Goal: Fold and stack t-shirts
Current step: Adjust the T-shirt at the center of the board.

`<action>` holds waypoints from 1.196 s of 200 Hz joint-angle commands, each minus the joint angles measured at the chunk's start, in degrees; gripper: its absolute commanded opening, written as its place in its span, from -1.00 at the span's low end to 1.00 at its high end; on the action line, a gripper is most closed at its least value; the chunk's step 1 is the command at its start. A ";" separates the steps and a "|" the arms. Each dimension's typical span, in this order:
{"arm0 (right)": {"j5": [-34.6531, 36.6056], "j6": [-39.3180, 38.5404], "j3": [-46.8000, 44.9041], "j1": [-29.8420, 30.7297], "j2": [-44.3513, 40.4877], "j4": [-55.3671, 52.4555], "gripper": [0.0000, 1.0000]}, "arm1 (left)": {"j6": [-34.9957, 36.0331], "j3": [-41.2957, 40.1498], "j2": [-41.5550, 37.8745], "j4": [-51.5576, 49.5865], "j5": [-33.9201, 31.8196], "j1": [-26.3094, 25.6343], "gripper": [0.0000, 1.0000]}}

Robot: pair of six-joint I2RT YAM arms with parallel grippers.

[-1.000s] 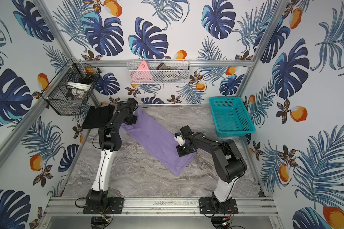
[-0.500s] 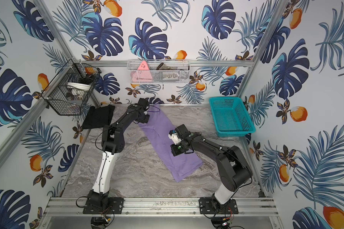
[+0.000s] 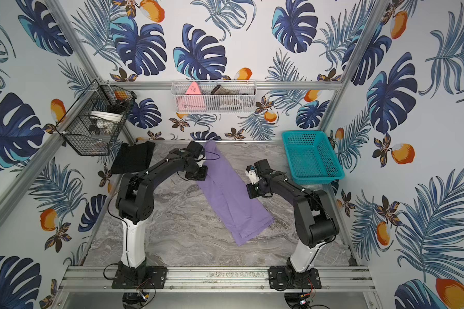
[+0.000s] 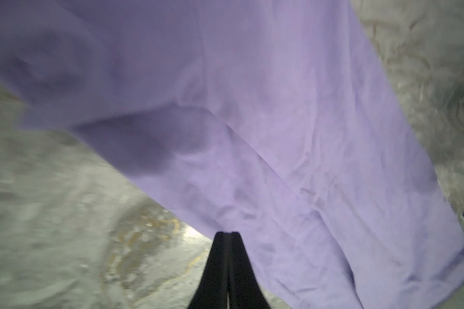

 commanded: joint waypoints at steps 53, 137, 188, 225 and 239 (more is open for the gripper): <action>3.52 -3.59 4.22 -0.75 -1.00 -2.12 -1.00 | -5.24 -3.96 6.89 0.30 10.56 -2.32 -1.00; 2.69 -2.38 4.64 -0.75 -1.70 -1.87 -1.00 | 2.95 -4.04 7.98 -15.41 -7.91 8.85 -1.00; 1.70 -1.57 5.36 -0.75 -1.11 -1.42 -1.00 | 6.86 -0.78 5.74 -18.88 -11.15 13.71 -1.00; -0.53 2.61 5.97 -0.57 -1.93 -2.99 -0.92 | 7.48 3.81 -1.26 -21.80 -9.64 13.70 -0.85; -5.27 4.90 6.27 -0.29 -2.50 -5.11 -0.61 | 7.63 1.84 -5.87 -22.05 -8.48 13.47 -0.07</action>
